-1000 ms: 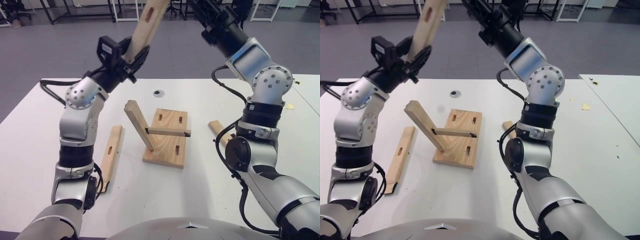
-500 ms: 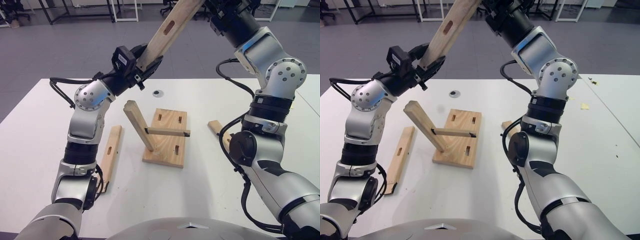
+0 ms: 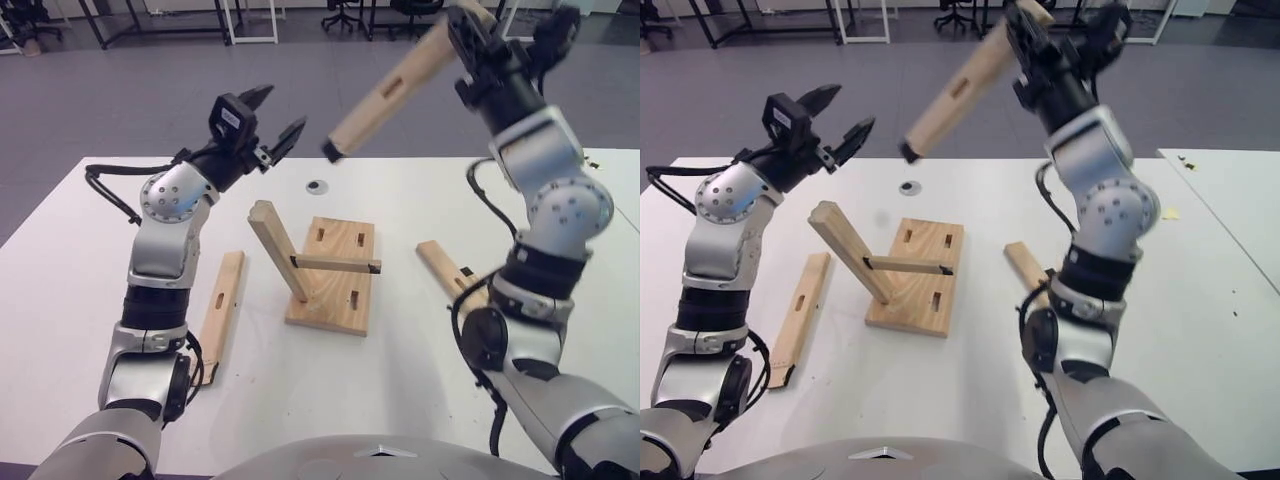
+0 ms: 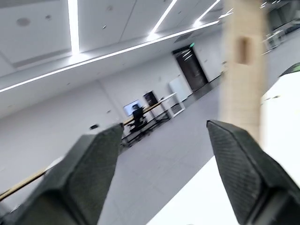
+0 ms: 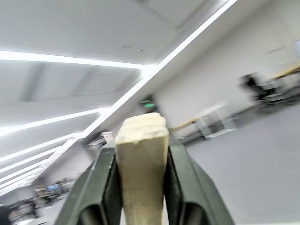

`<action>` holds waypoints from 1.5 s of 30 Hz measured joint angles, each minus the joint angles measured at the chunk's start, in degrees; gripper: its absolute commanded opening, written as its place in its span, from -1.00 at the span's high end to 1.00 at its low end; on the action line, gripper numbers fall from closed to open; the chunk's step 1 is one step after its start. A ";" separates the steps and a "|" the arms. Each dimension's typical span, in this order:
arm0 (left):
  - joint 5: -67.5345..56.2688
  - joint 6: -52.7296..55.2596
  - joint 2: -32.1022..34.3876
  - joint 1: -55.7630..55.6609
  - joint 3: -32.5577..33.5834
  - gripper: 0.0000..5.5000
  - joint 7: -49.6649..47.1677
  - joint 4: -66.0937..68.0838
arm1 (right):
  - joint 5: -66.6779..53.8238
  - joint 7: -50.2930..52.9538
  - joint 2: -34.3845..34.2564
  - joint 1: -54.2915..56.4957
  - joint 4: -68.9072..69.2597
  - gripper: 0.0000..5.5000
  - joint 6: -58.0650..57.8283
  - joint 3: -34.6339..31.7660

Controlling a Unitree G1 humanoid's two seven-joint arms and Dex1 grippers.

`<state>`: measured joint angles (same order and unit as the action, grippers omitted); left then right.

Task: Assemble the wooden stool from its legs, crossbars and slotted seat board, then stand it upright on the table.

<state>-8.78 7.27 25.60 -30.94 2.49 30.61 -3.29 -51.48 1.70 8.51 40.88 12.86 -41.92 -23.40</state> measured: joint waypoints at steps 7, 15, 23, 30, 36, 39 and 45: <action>9.82 9.10 8.12 26.75 -3.35 -0.52 -0.29 -5.73 | 4.67 10.39 -6.26 -23.85 9.58 0.63 3.40 -2.39; 17.39 6.45 11.07 26.84 -17.55 -0.52 8.90 -4.29 | 13.75 3.73 -6.86 -25.12 -1.76 0.63 16.10 3.76; 13.95 11.29 5.26 26.54 -19.81 -0.52 11.08 -7.63 | 17.86 -2.61 -5.18 -18.20 -12.46 0.63 20.47 8.27; 14.01 12.04 6.12 25.52 -15.95 -0.52 8.81 -7.98 | 10.98 -5.58 5.97 -17.05 -6.34 0.63 14.72 -0.01; 11.96 6.95 1.60 14.76 -11.62 -0.52 4.69 3.66 | -16.61 6.42 7.68 -23.63 7.26 0.63 -3.32 -7.79; 11.03 2.19 -1.25 11.77 -11.27 -0.52 4.23 10.47 | -25.05 12.68 8.19 -28.15 11.21 0.63 -7.04 -7.39; 11.67 -2.44 -3.48 9.47 -12.97 -0.52 4.63 18.74 | -29.16 17.60 11.99 -32.30 15.33 0.63 -8.05 -3.64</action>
<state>2.89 4.83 22.12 -21.47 -10.47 35.24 15.45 -80.64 19.30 20.50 8.58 28.19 -49.97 -27.04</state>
